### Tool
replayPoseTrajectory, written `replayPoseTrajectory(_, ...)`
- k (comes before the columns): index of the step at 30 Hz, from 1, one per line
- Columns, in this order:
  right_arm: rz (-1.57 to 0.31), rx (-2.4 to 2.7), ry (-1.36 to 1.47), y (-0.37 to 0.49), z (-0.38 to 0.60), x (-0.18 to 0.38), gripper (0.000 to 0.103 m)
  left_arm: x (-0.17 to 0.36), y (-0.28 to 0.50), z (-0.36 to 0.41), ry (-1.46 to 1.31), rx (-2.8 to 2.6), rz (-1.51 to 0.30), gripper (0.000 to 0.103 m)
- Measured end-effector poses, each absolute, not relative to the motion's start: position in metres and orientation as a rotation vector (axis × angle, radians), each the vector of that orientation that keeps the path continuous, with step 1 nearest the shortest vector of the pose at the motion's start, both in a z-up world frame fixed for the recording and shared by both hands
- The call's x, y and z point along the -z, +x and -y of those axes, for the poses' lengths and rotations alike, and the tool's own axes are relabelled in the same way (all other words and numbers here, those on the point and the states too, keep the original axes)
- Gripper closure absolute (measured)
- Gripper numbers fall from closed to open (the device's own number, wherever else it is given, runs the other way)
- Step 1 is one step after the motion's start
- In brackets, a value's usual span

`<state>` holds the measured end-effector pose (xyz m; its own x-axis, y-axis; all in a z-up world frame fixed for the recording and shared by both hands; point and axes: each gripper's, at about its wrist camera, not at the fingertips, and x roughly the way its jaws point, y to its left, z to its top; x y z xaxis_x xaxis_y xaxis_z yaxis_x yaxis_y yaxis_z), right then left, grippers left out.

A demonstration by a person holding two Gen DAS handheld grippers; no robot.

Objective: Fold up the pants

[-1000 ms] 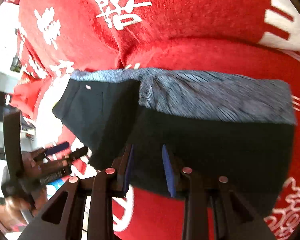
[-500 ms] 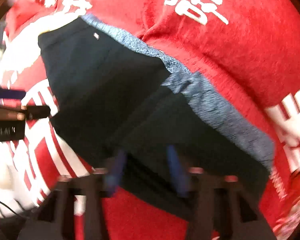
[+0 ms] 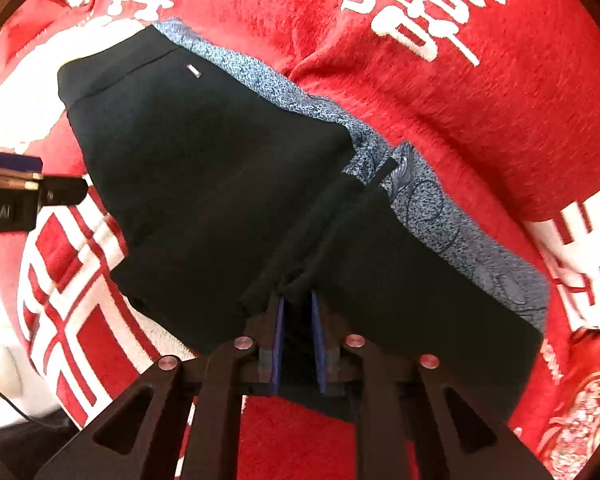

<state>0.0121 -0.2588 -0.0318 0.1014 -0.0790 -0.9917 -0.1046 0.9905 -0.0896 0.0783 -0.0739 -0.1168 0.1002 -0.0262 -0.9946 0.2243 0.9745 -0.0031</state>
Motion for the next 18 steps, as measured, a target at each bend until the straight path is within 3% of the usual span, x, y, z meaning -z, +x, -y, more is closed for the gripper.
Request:
replayPoseTrajectory(2, -1.47, -0.039, -0.136, 0.011, 0.257, 0.023, 0.076, 0.116, 0.082, 0.068, 0.154, 0.185, -1.459, 0.032)
replayPoseTrajectory(8, -1.383, 0.08, 0.102, 0.02, 0.297, -0.015, 0.076, 0.118, 0.095, 0.047, 0.105, 0.155, -1.461, 0.031)
replayPoseTrajectory(12, -1.474, 0.09, 0.19, 0.028, 0.306, 0.018, 0.076, 0.121, 0.1, 0.037, 0.08, 0.139, -1.468, 0.031)
replayPoseTrajectory(18, -1.519, 0.098, 0.135, 0.019, 0.286, 0.032, 0.063, 0.126, 0.106, 0.031, 0.081, 0.136, -1.474, 0.031)
